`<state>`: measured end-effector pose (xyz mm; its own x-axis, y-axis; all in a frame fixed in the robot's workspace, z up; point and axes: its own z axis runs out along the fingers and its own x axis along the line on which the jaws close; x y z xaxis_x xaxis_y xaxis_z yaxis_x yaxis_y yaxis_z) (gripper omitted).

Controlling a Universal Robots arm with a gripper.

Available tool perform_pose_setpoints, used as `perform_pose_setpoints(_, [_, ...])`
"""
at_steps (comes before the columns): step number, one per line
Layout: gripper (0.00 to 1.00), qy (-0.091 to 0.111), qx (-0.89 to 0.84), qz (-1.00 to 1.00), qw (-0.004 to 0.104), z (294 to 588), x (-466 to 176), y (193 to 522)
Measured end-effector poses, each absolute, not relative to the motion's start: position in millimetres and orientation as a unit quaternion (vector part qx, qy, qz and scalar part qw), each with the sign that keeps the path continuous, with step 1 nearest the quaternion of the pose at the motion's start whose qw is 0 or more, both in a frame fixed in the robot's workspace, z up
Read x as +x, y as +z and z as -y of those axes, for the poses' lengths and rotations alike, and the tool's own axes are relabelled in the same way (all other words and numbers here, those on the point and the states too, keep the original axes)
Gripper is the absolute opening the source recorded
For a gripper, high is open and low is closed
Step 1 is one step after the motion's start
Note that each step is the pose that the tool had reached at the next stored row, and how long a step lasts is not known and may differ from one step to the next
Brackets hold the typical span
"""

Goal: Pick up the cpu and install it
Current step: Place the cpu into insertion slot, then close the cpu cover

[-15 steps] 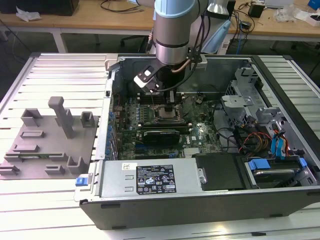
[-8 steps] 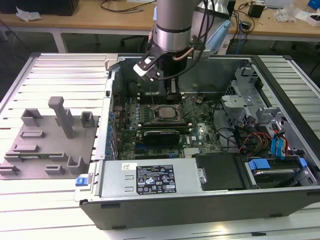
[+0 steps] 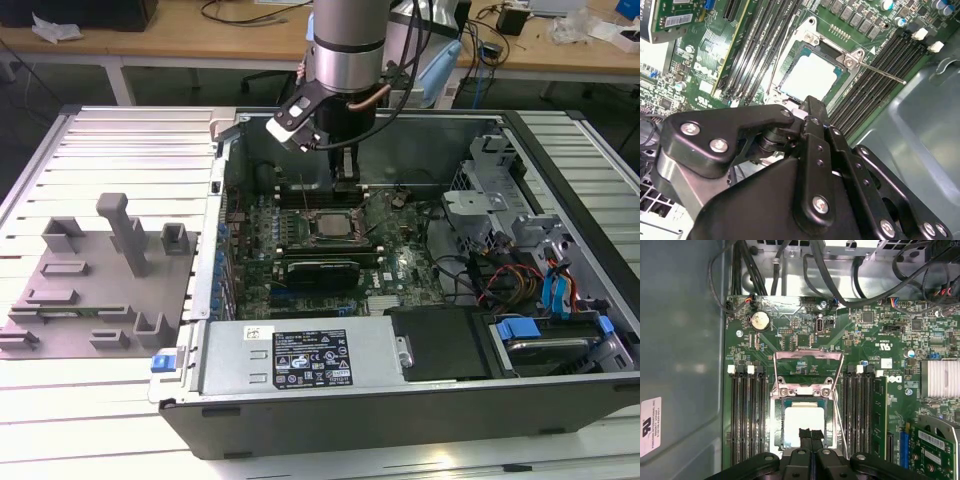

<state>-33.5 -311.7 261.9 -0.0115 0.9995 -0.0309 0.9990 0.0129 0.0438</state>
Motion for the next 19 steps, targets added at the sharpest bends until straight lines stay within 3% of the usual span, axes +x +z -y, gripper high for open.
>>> perform_pose_setpoints(19, [0.11, 0.005, 0.702, -0.711, 0.026, 311.7, -33.5, 271.1])
